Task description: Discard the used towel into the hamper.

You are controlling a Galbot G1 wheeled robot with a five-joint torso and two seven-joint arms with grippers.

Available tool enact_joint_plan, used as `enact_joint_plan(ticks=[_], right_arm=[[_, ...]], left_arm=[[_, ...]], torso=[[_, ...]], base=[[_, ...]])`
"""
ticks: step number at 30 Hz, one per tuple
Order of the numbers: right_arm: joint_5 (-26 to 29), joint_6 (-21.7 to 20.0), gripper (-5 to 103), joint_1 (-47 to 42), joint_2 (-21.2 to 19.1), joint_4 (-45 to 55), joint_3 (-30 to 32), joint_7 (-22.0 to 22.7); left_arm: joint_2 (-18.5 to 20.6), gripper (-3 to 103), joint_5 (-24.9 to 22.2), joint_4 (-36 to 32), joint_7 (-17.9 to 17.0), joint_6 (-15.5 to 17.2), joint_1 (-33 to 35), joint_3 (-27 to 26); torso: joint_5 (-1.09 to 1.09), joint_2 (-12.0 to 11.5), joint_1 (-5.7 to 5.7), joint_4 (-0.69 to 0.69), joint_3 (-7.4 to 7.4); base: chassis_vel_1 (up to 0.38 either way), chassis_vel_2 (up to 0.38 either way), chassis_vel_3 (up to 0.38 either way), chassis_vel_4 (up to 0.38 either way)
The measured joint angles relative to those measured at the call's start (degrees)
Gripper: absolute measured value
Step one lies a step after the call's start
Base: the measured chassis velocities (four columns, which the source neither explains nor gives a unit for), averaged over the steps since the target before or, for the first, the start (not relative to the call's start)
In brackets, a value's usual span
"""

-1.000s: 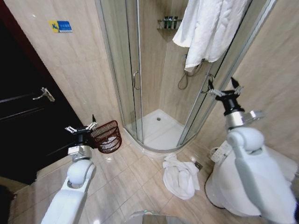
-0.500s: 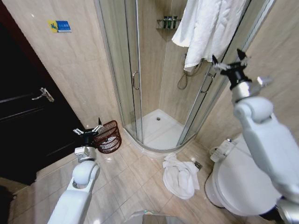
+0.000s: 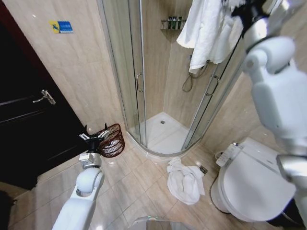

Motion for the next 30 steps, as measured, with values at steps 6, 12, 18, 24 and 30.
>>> enact_joint_plan(ticks=[6,12,18,24,30], right_arm=[[-2.9,-1.5,100,5.2,4.4,-5.2,-2.2,4.4],[-3.4,-4.9,100,6.9,7.1,-6.2,-3.1,10.2],[-2.6,-4.3,89,7.7,8.0,-7.2,-3.4,10.9],[-2.8,-3.9,66,7.3,7.7,-7.3,-3.3,10.7],[-3.0,-3.9,44,6.5,7.3,-6.5,-3.2,10.1]], left_arm=[[-0.1,100,0.0,-0.3,0.0,-0.5,0.3,-0.9],[0.0,100,0.5,-0.3,0.0,-1.4,0.7,-1.8],[0.0,100,0.5,0.0,0.0,-1.8,1.0,-2.3],[0.3,100,0.3,0.5,0.1,-2.1,1.2,-2.9],[0.8,100,0.3,0.9,0.1,-2.1,0.9,-2.7]], torso=[[0.0,0.0,0.01,0.0,0.0],[0.01,0.0,0.0,0.0,0.0],[0.01,0.0,0.0,-0.01,0.0],[0.02,0.0,0.0,-0.01,0.0],[0.01,0.0,0.0,-0.01,0.0]], base=[[0.0,0.0,0.0,0.0],[0.0,0.0,0.0,0.0],[0.0,0.0,0.0,0.0],[0.0,0.0,0.0,0.0],[0.0,0.0,0.0,0.0]])
